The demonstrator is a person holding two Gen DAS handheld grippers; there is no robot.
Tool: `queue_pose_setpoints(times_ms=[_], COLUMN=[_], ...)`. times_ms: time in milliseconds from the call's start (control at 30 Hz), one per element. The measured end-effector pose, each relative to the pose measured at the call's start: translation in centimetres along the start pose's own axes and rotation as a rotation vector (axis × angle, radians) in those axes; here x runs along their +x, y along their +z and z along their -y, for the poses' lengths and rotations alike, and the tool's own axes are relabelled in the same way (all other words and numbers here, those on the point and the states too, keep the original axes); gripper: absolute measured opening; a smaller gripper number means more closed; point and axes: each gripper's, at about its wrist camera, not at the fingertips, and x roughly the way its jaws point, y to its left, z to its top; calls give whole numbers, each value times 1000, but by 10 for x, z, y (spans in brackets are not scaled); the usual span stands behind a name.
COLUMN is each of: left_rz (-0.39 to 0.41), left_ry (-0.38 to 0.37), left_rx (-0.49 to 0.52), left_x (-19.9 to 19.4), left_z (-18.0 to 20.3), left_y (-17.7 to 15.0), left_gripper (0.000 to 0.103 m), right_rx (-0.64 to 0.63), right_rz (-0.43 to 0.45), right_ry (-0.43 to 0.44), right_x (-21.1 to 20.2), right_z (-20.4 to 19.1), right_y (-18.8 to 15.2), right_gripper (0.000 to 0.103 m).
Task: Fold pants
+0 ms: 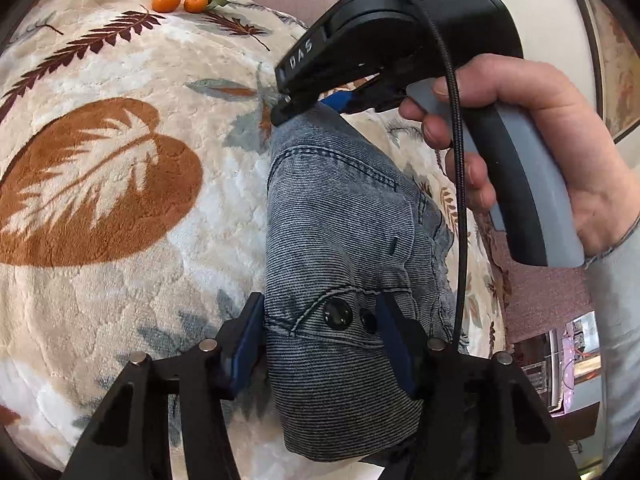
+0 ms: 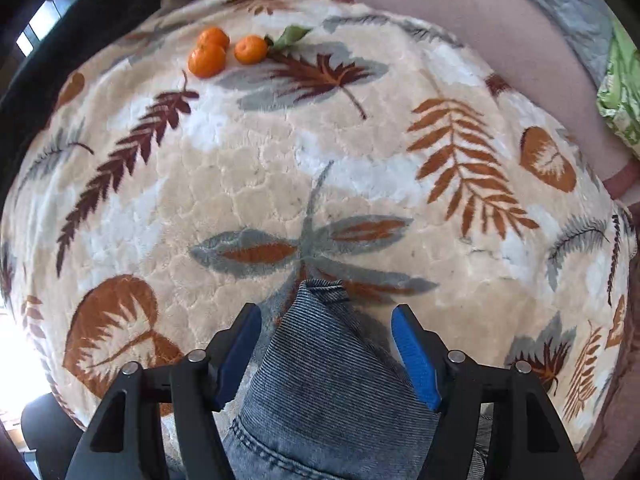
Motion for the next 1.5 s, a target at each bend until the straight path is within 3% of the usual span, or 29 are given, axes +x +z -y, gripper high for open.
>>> queue_pose_setpoints(times_ms=[33, 100, 200, 333, 433, 567, 700, 767, 833, 867, 967, 1133, 1333, 1433, 1500], left_rz=[2, 14, 34, 45, 51, 82, 172, 208, 203, 179, 99, 181, 173, 163, 148], left_ry=[6, 25, 58, 78, 76, 62, 80, 87, 99, 111, 152, 212, 241, 245, 243], left_rx=[8, 40, 88, 113, 114, 84, 91, 80, 67, 69, 104, 189, 161, 151, 145], left_x=[1, 2, 5, 9, 9, -5, -27, -37, -39, -33, -16, -34, -33, -29, -23], left_z=[3, 10, 21, 28, 30, 19, 18, 12, 8, 6, 6, 13, 11, 14, 15], left_y=[-1, -2, -3, -6, -11, -14, -12, -9, -6, -5, -16, -18, -1, 10, 19], left_gripper=[57, 54, 52, 52, 53, 59, 72, 74, 75, 75, 75, 75, 75, 75, 75], right_rx=[-32, -65, 3, 116, 230, 337, 382, 436, 456, 467, 526, 575, 745, 784, 776], right_rz=[-5, 24, 93, 201, 333, 345, 368, 347, 232, 196, 272, 382, 365, 338, 319], right_ry=[-19, -61, -115, -106, -249, -88, 82, 152, 141, 152, 181, 233, 360, 499, 526], right_x=[2, -4, -11, -22, -51, -77, -88, -73, -38, -22, -34, -61, -34, -11, 0], right_z=[-5, -10, 3, 14, 35, 68, 77, 84, 87, 91, 101, 116, 172, 185, 185], right_y=[-1, -3, -4, -16, -27, -66, -144, -183, -211, -222, -247, -275, -299, -291, -281], right_gripper=[21, 16, 15, 19, 20, 23, 25, 36, 69, 70, 72, 72, 72, 72, 72])
